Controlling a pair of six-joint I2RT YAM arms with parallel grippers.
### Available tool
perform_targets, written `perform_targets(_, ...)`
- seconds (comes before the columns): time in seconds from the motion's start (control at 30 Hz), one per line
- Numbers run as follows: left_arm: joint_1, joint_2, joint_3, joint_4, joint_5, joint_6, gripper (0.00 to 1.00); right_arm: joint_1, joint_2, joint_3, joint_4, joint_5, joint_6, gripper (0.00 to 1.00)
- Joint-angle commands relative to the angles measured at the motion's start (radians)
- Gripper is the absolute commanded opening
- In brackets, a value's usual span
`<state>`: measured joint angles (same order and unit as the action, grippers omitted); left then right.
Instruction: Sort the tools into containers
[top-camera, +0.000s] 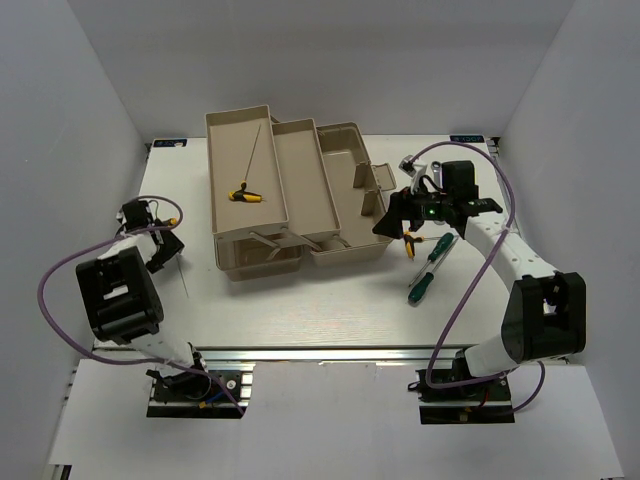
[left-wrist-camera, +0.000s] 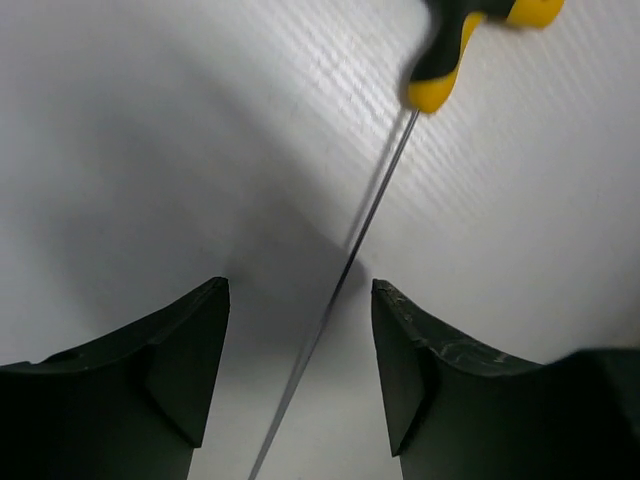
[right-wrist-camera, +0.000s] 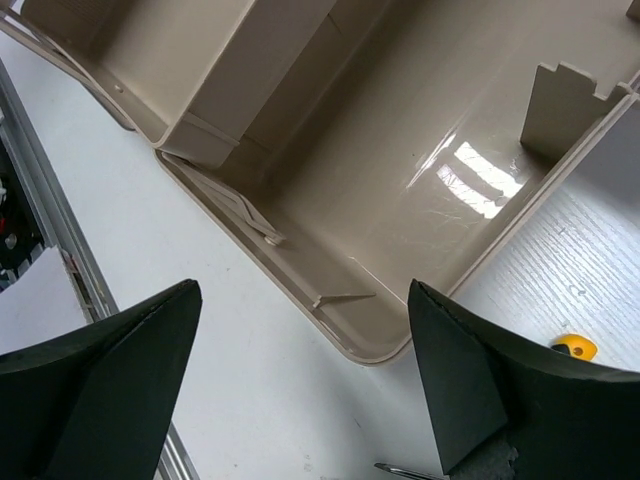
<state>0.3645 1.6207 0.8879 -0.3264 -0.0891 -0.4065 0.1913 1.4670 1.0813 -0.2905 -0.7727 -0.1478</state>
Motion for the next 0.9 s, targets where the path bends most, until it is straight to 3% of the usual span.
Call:
perform_targets(0.0,0.001,0.037,0.066,0.081,-0.04,0.081,0.69,-0.01,-0.004,0.037,-0.007,-0.034,-0.033,0.89)
perform_targets(0.33,-0.021,0.228,0.212,0.19,-0.012,0.164,0.67,-0.033,0.07,0.12,-0.024,-0.04,-0.018,0.89)
perform_targets(0.67,-0.059,0.289,0.278,0.219,-0.057,0.161,0.6,-0.05,0.122,0.18,-0.033,-0.05,-0.004,0.89)
perform_targets(0.77,-0.073,0.291,0.272,0.219,-0.092,0.163,0.56,-0.05,0.128,0.19,-0.033,-0.05,0.001,0.89)
perform_targets(0.87,-0.079,0.292,0.275,0.219,-0.109,0.16,0.44,-0.053,0.133,0.2,-0.032,-0.056,0.005,0.89)
